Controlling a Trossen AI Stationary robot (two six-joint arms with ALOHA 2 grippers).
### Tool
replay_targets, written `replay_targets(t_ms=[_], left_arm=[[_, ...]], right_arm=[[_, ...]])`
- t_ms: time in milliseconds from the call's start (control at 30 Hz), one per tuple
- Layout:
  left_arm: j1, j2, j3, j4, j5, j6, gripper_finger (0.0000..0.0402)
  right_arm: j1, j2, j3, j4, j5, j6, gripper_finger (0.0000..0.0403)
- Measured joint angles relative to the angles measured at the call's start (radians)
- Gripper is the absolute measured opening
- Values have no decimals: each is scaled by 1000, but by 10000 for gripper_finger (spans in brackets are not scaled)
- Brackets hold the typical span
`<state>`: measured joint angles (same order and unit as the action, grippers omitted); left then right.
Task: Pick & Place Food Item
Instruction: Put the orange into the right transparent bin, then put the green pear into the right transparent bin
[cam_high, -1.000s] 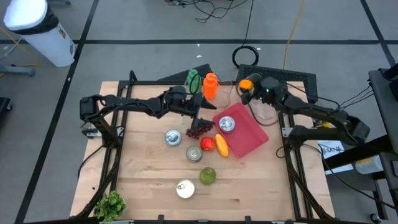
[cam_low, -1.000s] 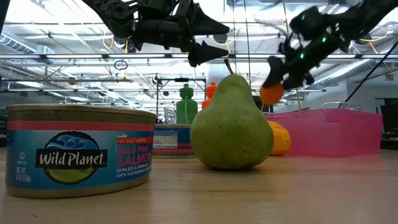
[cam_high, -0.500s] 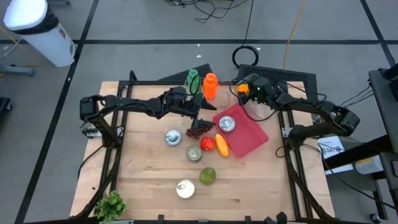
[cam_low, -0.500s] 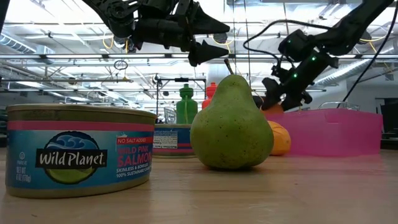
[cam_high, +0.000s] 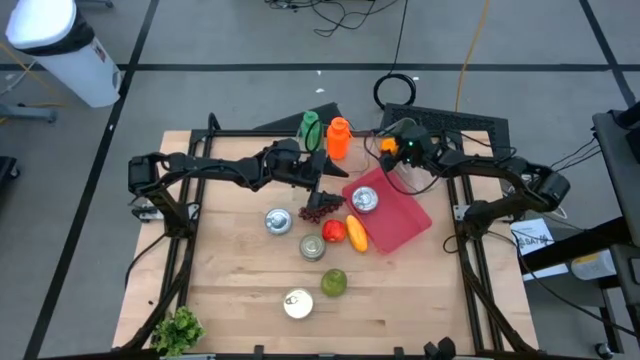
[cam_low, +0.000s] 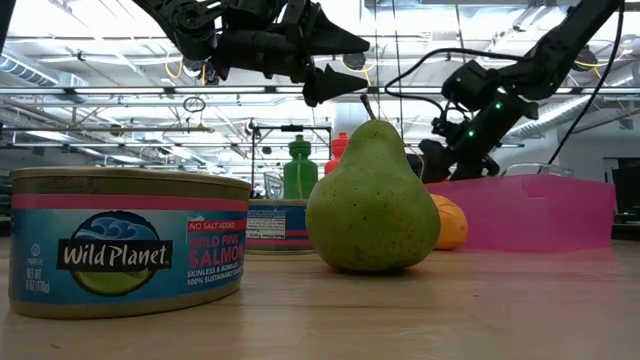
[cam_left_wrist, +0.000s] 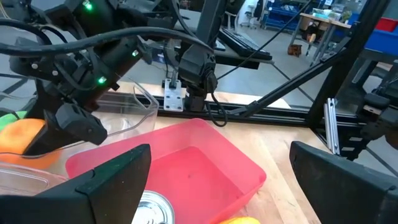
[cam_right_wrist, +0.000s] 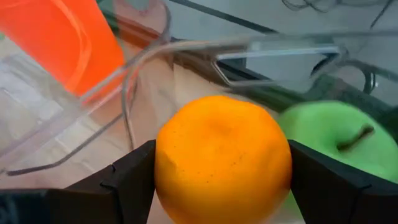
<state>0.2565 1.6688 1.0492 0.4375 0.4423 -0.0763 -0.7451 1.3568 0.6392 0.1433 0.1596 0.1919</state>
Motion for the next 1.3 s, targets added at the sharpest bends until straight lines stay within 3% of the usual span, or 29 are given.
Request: replay_targets(t_ms=[100,200,267,467,667,867,1100,1200,1300], left_arm=[[0,0,0,0,0,0,395],[0,0,0,0,0,0,395],[0,0,0,0,0,0,395],[0,0,0,1,0,0,395],[0,0,0,8,-7,-6,395],[0,0,0,7,-8,-7,395],[-4,0,0,5,-9,-7,395],[-16,0,0,5,-29,-7,395],[-31,0,0,4,-58,-7,395]], right_arm=[[0,0,0,3,-1,-21,303],[0,0,0,3,2,-23,368],[0,0,0,4,1,-23,382],[1,-4,0,12,-6,-29,332],[1,-86,0,11,-18,-81,313],[31,-281,0,-43,-199,-61,312],[225,-476,0,-71,-632,4,310],[389,-508,-6,-61,-658,6,310],[575,-507,-36,1,-584,5,310]])
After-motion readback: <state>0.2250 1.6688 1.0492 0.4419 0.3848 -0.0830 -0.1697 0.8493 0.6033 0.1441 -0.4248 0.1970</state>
